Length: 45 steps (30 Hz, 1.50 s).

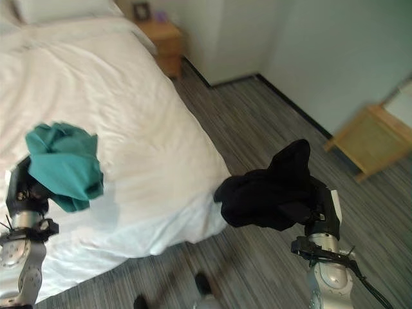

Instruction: Pick up bed clothes into laundry basket.

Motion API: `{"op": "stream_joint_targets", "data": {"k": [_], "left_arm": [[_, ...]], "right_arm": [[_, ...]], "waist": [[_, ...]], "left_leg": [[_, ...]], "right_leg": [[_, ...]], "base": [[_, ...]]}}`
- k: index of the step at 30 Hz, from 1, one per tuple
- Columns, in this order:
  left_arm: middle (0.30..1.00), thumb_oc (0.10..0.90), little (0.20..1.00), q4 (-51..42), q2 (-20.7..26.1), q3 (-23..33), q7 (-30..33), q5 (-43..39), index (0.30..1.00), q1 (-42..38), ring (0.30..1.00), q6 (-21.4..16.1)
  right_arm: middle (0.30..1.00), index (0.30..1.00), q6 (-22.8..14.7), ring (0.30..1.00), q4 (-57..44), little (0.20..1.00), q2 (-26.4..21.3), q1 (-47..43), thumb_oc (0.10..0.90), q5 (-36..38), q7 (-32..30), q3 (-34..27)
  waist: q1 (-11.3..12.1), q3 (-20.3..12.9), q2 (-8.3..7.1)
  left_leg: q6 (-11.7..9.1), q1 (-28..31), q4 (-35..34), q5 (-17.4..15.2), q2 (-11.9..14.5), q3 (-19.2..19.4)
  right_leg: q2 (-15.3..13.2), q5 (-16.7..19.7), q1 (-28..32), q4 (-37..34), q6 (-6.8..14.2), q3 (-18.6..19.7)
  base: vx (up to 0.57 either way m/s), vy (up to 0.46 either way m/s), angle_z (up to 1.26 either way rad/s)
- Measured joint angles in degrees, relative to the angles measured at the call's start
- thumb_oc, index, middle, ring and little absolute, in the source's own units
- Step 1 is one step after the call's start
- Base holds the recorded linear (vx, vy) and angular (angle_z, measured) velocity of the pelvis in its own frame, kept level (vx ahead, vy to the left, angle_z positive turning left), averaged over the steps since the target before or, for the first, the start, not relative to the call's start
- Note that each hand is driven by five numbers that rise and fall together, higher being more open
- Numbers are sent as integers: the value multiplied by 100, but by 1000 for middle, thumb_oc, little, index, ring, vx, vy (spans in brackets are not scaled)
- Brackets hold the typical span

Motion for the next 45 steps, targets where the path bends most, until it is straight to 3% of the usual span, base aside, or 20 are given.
{"op": "stream_joint_targets", "data": {"k": [2, 4, 6, 9, 12, 14, 16, 18, 22, 25, 27, 31, 33, 34, 38, 39, 40, 41, 43, 45], "left_arm": [[300, 400, 300, 253, -23, -175, -17, 62, 300, -293, 300, 4], [300, 400, 300, 349, -248, -414, -71, 84, 300, -459, 300, 0], [300, 400, 300, 293, -541, -648, -230, 72, 300, -544, 300, -11], [300, 400, 300, 285, -759, -807, -364, -30, 300, -531, 300, -9], [300, 400, 300, 285, -718, -751, -405, -24, 300, -529, 300, -6], [300, 400, 300, 393, -664, -600, -502, -31, 300, -317, 300, 10], [300, 400, 300, 350, -665, -448, -528, -33, 300, -6, 300, 25], [300, 400, 300, 196, -610, -240, -501, -45, 300, 299, 300, 22], [300, 400, 300, 270, -697, -430, -599, -141, 300, 369, 300, 129], [300, 400, 300, 233, -679, -708, -620, -140, 300, 280, 300, 111], [300, 400, 300, 253, -528, -807, -559, -140, 300, 173, 300, 154], [300, 400, 300, 90, -368, -822, -665, -138, 300, -255, 300, 116], [300, 400, 300, 55, -299, -781, -640, -133, 300, -353, 300, 2], [300, 400, 300, 93, -224, -770, -617, -125, 300, -408, 300, -8], [300, 400, 300, 192, -425, -795, -610, -115, 300, -399, 300, 16], [300, 400, 300, 192, -424, -788, -607, -116, 300, -400, 300, 15], [300, 400, 300, 150, -370, -772, -597, -127, 300, -311, 300, 15], [300, 400, 300, 90, -625, -414, -719, -114, 300, -136, 300, 0], [300, 400, 300, 76, -894, -91, -635, -131, 300, 474, 300, -28], [300, 400, 300, 71, -846, -35, -609, -129, 300, 685, 300, 38]], "right_arm": [[300, 300, -5, 300, -19, 300, 162, -14, 400, 10, 6, 12], [300, 300, 10, 300, 45, 300, 220, 73, 400, 12, -4, -41], [300, 300, 10, 300, 44, 300, 197, 152, 400, -3, -27, -201], [300, 300, -6, 300, -25, 300, 236, 187, 400, -3, -210, -189], [300, 300, -10, 300, -11, 300, 231, 181, 400, -1, -294, -126], [300, 300, 2, 300, 192, 300, 190, 146, 400, 9, -263, 84], [300, 300, -23, 300, 178, 300, -12, 108, 400, 37, -232, 241], [300, 300, -1, 300, 209, 300, -206, -509, 400, 68, -227, 530], [300, 300, -110, 300, 133, 300, -267, -804, 400, 287, -87, 760], [300, 300, -153, 300, 81, 300, -379, -711, 400, 305, -195, 802], [300, 300, -173, 300, -222, 300, -47, -713, 400, 362, 70, 981], [300, 300, -72, 300, -143, 300, 68, -653, 400, 352, 111, 804], [300, 300, -81, 300, -26, 300, 55, -721, 400, 354, -15, 737], [300, 300, -77, 300, 39, 300, 46, -758, 400, 356, -109, 804], [300, 300, 32, 300, 66, 300, -134, -597, 400, 351, 14, 1028], [300, 300, 32, 300, 65, 300, -135, -591, 400, 351, 23, 1074], [300, 300, 38, 300, 73, 300, -50, -637, 400, 334, 14, 1197], [300, 300, 228, 300, 133, 300, 117, -862, 400, 242, 81, 1250], [300, 300, -8, 300, 243, 300, 114, -833, 400, 241, 190, 1432], [300, 300, 0, 300, 324, 300, 35, -931, 400, 267, 178, 1323]], "waist": [[-108, 146, 45], [-273, 170, 116], [-432, 186, 199], [-515, 63, 90], [-504, 41, 122], [9, 89, -128], [309, 71, -84], [832, 185, -336], [960, 54, -403], [649, 16, -283], [749, -129, -292], [369, 4, -107], [346, 70, 9], [380, 155, 75], [306, 416, 447], [334, 424, 431], [474, 462, 299], [925, 633, 75], [1109, 95, -370], [1180, -41, -134]], "left_leg": [[184, -13, 251, -309, 94, 274], [255, 175, 249, -321, 171, 747], [237, 381, 48, -266, 62, 1062], [54, 804, -275, -298, -185, 1600], [-176, 806, -66, -328, -20, 1870], [-470, 272, 2281, -712, 942, 1464], [-509, -88, 3699, -705, 1374, 497], [-213, -722, 4375, -1104, 309, -1821], [-383, -782, 2408, -789, 401, -2687], [-546, -978, 2320, -236, 493, -2620], [164, -491, 1047, -738, -78, -1664], [183, -229, 385, -149, -357, -1320], [371, -379, 432, -171, -454, -1023], [498, -474, 566, -256, -454, -836], [507, -284, 494, -261, -406, -846], [506, -248, 493, -261, -406, -847], [400, -169, 652, -316, -513, -753], [511, -174, 1257, -422, -298, -346], [70, -300, 876, -509, -429, -767], [18, -437, 692, -460, -26, -792]], "right_leg": [[158, 383, -254, 271, 24, -278], [140, -402, -586, 1414, -637, -812], [-105, -926, -474, 1987, -738, -1198], [-247, -1240, 398, 575, -715, -1206], [-101, -1008, 707, -285, -1130, -1285], [308, -984, 915, -218, -1559, -1041], [601, -1063, 1016, -37, -1716, -990], [763, -1096, 1143, -111, -1488, 17], [922, -1191, 1329, -88, -1612, 394], [1058, -1160, 1404, -122, -1638, 900], [679, -872, 1324, -599, -1158, 1745], [406, -904, 1043, -492, -729, 1642], [204, -961, 629, -144, -643, 1011], [-63, -959, 289, 422, -776, 50], [-418, -998, 183, 542, -739, -199], [-535, -950, 206, 511, -697, -190], [-582, -154, 256, 465, -967, -469], [-563, -53, 310, 512, -1078, -1421], [-698, -849, 779, -533, -716, -1105], [-342, -1156, 774, -522, -365, -1060]], "base": [[-30, 200, -120], [130, 112, -126], [132, 70, -86], [98, -98, -110], [197, -408, -80], [-134, -309, -136], [-167, 56, -145], [146, 258, -193], [90, 127, -94], [59, 631, -65], [-102, 449, -142], [-222, 282, -66], [-319, 278, -80], [-109, 115, -76], [-51, 77, -16], [-195, 308, 3], [-208, 294, -96], [-46, -47, -166], [-25, -23, -138], [30, 2, -35]]}}
